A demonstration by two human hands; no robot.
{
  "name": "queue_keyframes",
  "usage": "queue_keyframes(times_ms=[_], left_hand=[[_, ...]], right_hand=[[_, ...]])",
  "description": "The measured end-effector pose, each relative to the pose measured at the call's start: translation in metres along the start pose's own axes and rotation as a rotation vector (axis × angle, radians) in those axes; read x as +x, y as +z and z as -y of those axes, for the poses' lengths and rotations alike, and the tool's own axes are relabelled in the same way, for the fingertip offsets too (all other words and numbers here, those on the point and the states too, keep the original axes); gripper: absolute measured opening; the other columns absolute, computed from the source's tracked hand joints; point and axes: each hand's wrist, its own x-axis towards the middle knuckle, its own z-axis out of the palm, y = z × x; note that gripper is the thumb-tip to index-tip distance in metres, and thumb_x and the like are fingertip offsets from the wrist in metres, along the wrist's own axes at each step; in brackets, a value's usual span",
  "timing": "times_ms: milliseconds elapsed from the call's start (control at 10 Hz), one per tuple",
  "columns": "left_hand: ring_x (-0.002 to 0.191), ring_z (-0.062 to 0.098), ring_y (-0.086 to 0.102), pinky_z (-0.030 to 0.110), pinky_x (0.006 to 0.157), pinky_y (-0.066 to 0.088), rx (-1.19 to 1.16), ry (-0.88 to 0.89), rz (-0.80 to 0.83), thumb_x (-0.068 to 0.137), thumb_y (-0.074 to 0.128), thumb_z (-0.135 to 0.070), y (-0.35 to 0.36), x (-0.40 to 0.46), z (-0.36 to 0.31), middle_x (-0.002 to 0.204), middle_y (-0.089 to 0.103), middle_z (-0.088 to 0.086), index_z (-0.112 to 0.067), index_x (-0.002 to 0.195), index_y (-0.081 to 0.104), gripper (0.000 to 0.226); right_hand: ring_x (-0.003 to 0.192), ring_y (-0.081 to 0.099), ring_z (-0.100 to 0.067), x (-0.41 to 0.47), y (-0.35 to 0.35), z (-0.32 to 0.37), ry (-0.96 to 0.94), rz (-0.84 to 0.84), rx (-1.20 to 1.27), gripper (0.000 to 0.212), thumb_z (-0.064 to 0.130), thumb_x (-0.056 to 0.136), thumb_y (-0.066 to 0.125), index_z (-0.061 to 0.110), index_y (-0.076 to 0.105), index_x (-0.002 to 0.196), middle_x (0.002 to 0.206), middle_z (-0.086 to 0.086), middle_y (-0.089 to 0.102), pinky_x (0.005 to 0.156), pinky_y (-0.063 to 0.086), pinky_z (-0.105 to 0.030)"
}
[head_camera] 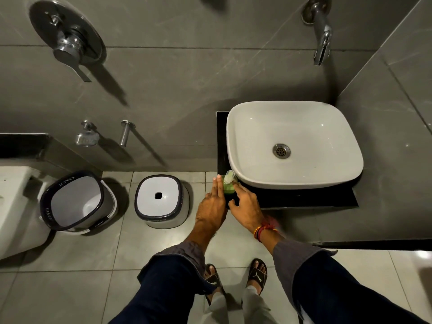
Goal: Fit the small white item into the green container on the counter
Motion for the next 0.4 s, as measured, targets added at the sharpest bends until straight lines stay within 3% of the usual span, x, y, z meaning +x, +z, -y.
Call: queue_keyframes(times_ms=[300, 400], left_hand=[[0.129, 0.042, 0.052, 0.053, 0.095, 0.053, -0.063, 0.056, 0.024, 0.099, 0.057, -0.020, -0.009, 0.008, 0.009, 0.168, 0.007, 0.015, -0.009, 0.157, -0.016, 0.094], [0.121, 0.043, 0.057, 0.053, 0.096, 0.052, -0.026, 0.072, 0.007, 0.097, 0.060, -0.023, -0.011, 0.009, 0.014, 0.161, 0.029, 0.022, -0.009, 0.158, -0.014, 0.096]], right_hand=[[0.136, 0.050, -0.029, 0.008, 0.002, -0.003, -0.033, 0.027, -0.056, 0.068, 0.001, 0.084, 0.064, 0.011, 0.045, 0.148, 0.151, -0.012, 0.049, 0.110, 0.034, -0.023], [0.132, 0.053, -0.029, 0.007, -0.001, -0.005, -0.017, -0.024, -0.066, 0.063, 0.001, 0.085, 0.063, 0.010, 0.048, 0.145, 0.146, -0.013, 0.054, 0.112, 0.040, -0.030]])
